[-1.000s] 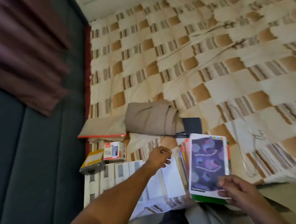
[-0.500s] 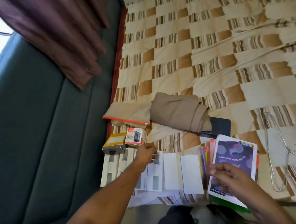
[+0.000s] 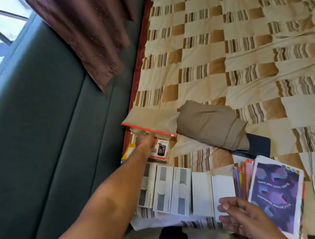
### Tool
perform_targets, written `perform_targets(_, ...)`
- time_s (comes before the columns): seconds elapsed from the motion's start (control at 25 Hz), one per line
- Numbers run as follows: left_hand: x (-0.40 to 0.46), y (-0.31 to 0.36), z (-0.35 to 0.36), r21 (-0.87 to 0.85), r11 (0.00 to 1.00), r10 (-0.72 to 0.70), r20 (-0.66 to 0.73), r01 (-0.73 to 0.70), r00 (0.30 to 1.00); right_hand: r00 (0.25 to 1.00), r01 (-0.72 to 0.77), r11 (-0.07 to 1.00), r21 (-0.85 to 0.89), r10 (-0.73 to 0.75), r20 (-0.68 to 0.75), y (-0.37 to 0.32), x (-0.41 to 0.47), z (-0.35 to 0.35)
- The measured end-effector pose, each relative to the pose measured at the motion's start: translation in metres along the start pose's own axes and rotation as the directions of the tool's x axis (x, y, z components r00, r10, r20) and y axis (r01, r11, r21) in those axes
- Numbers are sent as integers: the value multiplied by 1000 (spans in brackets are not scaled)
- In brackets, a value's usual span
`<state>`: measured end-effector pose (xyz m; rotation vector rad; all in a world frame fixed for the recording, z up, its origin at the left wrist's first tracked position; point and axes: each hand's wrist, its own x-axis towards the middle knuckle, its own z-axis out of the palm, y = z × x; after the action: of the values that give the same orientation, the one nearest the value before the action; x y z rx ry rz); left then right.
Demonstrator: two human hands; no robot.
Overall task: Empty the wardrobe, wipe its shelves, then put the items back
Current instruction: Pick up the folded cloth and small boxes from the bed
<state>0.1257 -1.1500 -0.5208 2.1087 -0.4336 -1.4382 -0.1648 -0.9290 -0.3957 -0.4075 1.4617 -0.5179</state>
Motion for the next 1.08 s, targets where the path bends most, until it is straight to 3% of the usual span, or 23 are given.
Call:
perform_targets(0.2, 72, 24, 12, -10, 992, -127, -99, 126, 987, 993, -76, 996, 41, 79, -83, -15, 46, 15)
perform_targets(0.44, 111, 34, 21, -255, 902, -331, 110, 349, 937, 976, -144, 989, 24, 146, -161, -27, 70, 31)
perform_targets(0.56, 118, 33, 26, -315, 897, -289, 111, 310, 951, 968, -148, 989, 11, 147, -206, -37, 68, 32)
perform_targets(0.72, 110, 64, 26, -402, 907, -137, 7, 128, 991, 962, -111, 993, -24, 102, -254, -43, 56, 29)
perform_targets(0.84, 63, 98, 18, -474, 880, -27, 0, 24, 1000, 970, 10, 988, -155, -47, -240, -60, 39, 37)
perform_targets(0.92, 15, 100, 18, -435, 901, 32, 70, 1, 997, 946, 150, 928, -341, -235, -224, -72, 22, 46)
perform_targets(1.0, -38, 84, 26, -354, 934, 20, 164, 39, 986, 831, 271, 734, -623, -505, -234, -79, 10, 57)
perform_targets(1.08, -96, 57, 40, -314, 945, -1, 279, 92, 960, 671, 216, 455, -864, -712, -207, -75, -3, 65)
